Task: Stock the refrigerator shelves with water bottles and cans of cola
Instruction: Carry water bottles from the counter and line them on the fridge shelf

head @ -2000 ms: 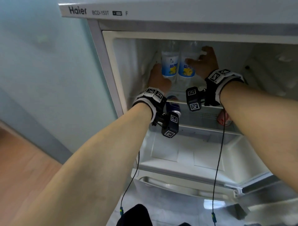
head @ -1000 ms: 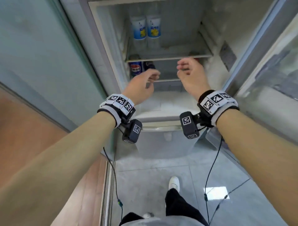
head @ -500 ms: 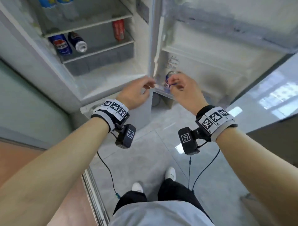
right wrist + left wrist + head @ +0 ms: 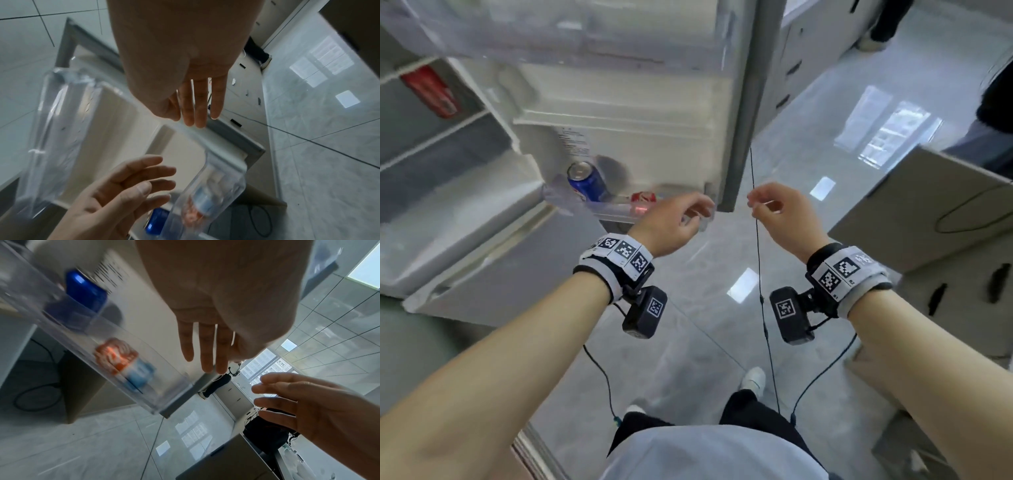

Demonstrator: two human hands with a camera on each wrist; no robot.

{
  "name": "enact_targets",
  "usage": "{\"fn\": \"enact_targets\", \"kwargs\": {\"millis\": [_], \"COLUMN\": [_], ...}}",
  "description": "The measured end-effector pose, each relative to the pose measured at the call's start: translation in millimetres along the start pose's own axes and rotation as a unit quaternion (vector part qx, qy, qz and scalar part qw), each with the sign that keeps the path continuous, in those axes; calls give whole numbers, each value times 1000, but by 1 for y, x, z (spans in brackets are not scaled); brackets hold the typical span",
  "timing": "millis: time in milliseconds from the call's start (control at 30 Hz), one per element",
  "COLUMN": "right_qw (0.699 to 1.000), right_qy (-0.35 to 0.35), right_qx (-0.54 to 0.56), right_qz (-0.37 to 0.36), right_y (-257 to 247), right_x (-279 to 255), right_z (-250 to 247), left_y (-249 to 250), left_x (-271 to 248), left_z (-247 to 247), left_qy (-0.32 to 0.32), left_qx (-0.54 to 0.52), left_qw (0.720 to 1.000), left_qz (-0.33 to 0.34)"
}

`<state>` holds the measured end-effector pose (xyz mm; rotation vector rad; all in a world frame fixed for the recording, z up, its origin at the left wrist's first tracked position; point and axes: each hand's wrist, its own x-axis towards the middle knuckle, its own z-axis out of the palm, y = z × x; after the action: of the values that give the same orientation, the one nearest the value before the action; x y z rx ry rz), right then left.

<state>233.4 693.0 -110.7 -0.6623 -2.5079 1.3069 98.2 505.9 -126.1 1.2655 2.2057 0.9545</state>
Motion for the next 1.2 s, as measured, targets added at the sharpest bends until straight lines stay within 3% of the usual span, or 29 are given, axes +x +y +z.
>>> {"fn": "enact_targets", "kwargs": {"millis": [300, 633, 967, 1200], "right_qw": [998, 996, 995, 998], "right_qy": [30, 60, 68, 36], "right_qx": [16, 33, 30, 55], "right_qz": [55, 62, 65, 5], "right_y": [99, 163, 187, 172], "right_x": [54, 167, 321, 435], "right_z": [-119, -194, -250, -249], "left_y": [65, 91, 87, 53], "left_x": [129, 284, 445, 516], "left_z": [107, 135, 113, 61], "left_qy": [17, 63, 120, 228], "left_qx": [-31, -7, -69, -121], "left_qw": [999, 998, 990, 961], "left_qz": [-3, -13, -34, -98]}}
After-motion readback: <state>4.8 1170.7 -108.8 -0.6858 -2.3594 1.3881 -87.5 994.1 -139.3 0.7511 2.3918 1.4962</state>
